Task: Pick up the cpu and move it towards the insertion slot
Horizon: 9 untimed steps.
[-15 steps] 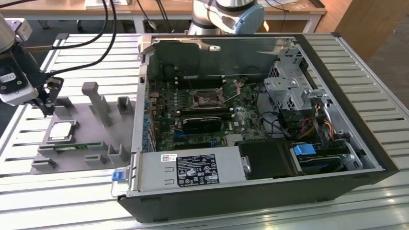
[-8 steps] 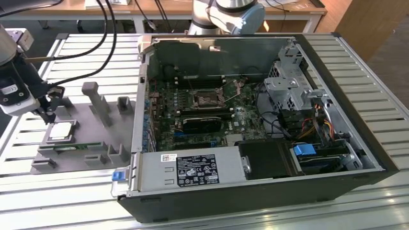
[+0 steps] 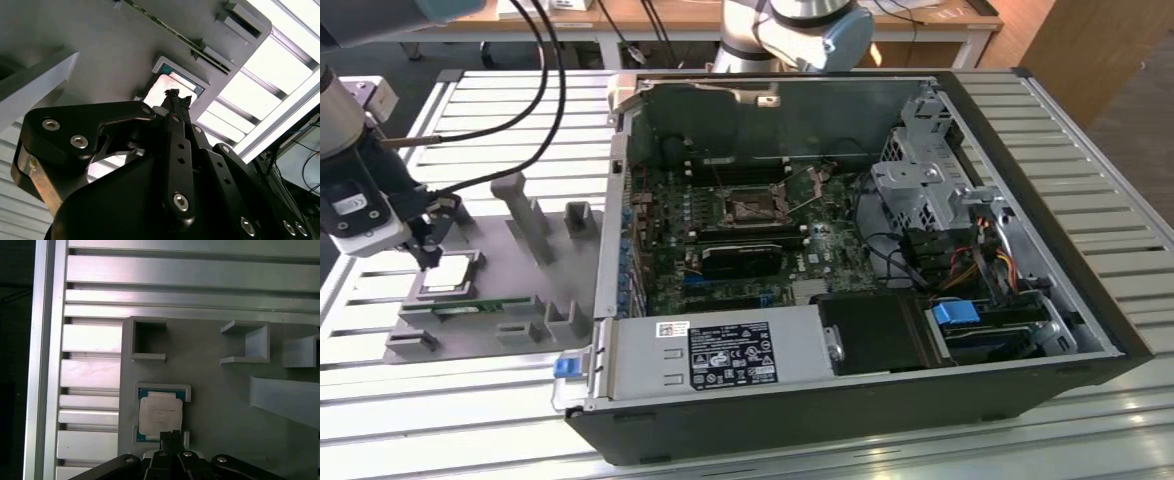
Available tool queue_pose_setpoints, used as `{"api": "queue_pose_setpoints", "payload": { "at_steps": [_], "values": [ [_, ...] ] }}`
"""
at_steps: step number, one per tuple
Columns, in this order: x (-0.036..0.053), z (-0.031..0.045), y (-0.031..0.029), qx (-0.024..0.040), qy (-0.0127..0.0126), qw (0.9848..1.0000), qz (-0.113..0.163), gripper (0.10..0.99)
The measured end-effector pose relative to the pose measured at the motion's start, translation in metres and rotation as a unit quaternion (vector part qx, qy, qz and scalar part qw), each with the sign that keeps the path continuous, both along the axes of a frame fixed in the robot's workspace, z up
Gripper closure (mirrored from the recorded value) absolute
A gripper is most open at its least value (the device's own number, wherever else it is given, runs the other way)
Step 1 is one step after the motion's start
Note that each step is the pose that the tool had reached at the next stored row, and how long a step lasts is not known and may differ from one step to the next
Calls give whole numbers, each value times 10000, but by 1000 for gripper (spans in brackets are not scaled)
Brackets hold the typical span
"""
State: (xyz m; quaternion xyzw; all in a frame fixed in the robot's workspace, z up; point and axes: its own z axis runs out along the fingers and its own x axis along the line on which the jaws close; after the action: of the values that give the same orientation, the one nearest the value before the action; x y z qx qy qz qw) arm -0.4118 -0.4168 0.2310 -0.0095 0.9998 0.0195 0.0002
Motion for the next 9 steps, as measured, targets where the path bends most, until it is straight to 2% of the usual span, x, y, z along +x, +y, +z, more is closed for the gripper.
{"api": "queue_pose_setpoints", "payload": {
  "at_steps": [9],
  "values": [
    [0, -136, 15, 1, 0, 10000, 1, 984]
  ]
}}
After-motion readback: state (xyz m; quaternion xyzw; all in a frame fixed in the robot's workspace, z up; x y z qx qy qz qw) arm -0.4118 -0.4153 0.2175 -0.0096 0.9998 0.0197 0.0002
